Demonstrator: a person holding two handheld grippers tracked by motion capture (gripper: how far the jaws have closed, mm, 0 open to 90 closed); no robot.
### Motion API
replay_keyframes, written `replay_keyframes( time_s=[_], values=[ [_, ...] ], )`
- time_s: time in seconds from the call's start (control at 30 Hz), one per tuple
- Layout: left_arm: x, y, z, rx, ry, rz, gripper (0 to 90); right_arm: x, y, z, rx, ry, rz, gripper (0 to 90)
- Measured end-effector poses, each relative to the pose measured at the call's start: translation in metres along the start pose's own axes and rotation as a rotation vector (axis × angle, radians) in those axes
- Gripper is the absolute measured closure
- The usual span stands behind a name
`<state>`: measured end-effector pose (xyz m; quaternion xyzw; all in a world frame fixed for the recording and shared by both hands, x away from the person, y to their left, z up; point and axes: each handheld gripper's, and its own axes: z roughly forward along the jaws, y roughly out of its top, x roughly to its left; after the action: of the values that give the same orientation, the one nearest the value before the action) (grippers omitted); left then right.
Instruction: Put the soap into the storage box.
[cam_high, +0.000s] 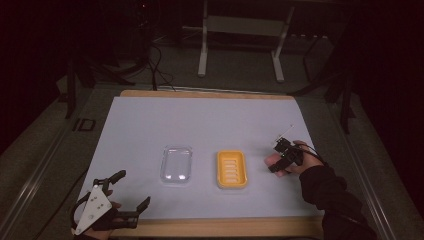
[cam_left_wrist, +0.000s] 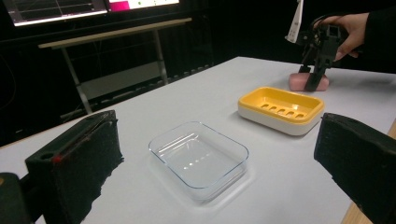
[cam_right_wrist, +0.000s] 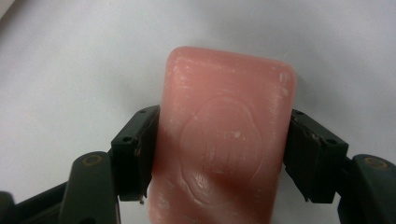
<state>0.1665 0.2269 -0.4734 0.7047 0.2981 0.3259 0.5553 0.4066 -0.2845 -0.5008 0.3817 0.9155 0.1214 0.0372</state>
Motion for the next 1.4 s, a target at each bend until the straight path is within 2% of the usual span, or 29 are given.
replay_keyframes(
  time_s=[0.07, 0.17, 0.3, 0.33, 0.37, 0.4, 0.43, 0.47, 0.5, 0.57, 0.6, 0.67, 0.7, 0.8, 0.97, 1.03, 1.23, 1.4],
  values=[
    [0.0, 0.0, 0.0, 0.002, -0.002, 0.001, 0.9, 0.0, 0.0, 0.0, 0.003, -0.005, 0.005, 34.4],
    [0.0, 0.0, 0.001, 0.005, -0.004, 0.002, 0.9, 0.008, 0.001, 0.001, 0.012, -0.055, 0.004, 35.8],
    [0.0, 0.0, 0.001, 0.004, -0.004, -0.001, 0.9, 0.009, 0.002, 0.001, 0.022, -0.064, 0.032, 36.3],
    [0.0, -0.001, 0.001, 0.005, -0.005, -0.002, 0.9, 0.009, 0.002, 0.001, 0.021, -0.065, 0.056, 36.6],
    [0.0, -0.001, 0.002, 0.006, -0.006, -0.002, 0.9, 0.009, 0.001, 0.0, 0.016, -0.07, 0.1, 36.6],
    [0.0, -0.001, 0.002, 0.013, -0.008, 0.003, 0.9, 0.009, 0.001, 0.0, 0.016, -0.07, 0.1, 36.6],
    [0.0, -0.001, 0.003, 0.013, -0.009, 0.003, 0.9, 0.01, 0.001, 0.0, 0.015, -0.063, 0.168, 36.7],
    [-0.001, -0.001, 0.003, 0.013, -0.01, 0.002, 0.9, 0.01, 0.001, 0.0, 0.015, -0.063, 0.168, 36.7],
    [-0.001, -0.001, 0.003, 0.014, -0.012, 0.001, 0.9, 0.011, 0.002, -0.001, 0.026, -0.069, 0.214, 36.7],
    [-0.001, -0.001, 0.003, 0.013, -0.012, 0.001, 0.9, 0.013, 0.003, -0.002, 0.031, -0.086, 0.225, 36.7],
    [-0.001, -0.001, 0.003, 0.014, -0.013, 0.002, 0.9, 0.017, 0.004, -0.003, 0.039, -0.116, 0.271, 36.7],
    [-0.001, -0.001, 0.003, 0.012, -0.012, 0.001, 0.9, 0.019, 0.006, -0.006, 0.038, -0.121, 0.326, 36.7],
    [-0.001, -0.001, 0.003, 0.012, -0.012, 0.001, 0.9, 0.019, 0.006, -0.006, 0.038, -0.121, 0.326, 36.7],
    [-0.001, -0.001, 0.003, 0.015, -0.006, 0.001, 0.9, 0.022, 0.006, -0.01, 0.026, -0.129, 0.368, 36.7],
    [-0.003, -0.001, 0.004, 0.025, -0.005, 0.003, 0.9, 0.03, 0.005, -0.014, 0.028, -0.176, 0.397, 36.8],
    [-0.004, -0.001, 0.005, 0.029, -0.005, 0.011, 0.9, 0.032, 0.004, -0.017, 0.013, -0.188, 0.423, 36.8],
    [-0.005, -0.002, 0.009, 0.067, 0.048, 0.038, 0.9, 0.044, 0.004, -0.021, -0.002, -0.2, 0.479, 36.8],
    [-0.005, 0.0, 0.011, 0.048, 0.032, 0.041, 0.9, 0.055, 0.005, -0.026, -0.015, -0.199, 0.517, 36.8]
  ],
)
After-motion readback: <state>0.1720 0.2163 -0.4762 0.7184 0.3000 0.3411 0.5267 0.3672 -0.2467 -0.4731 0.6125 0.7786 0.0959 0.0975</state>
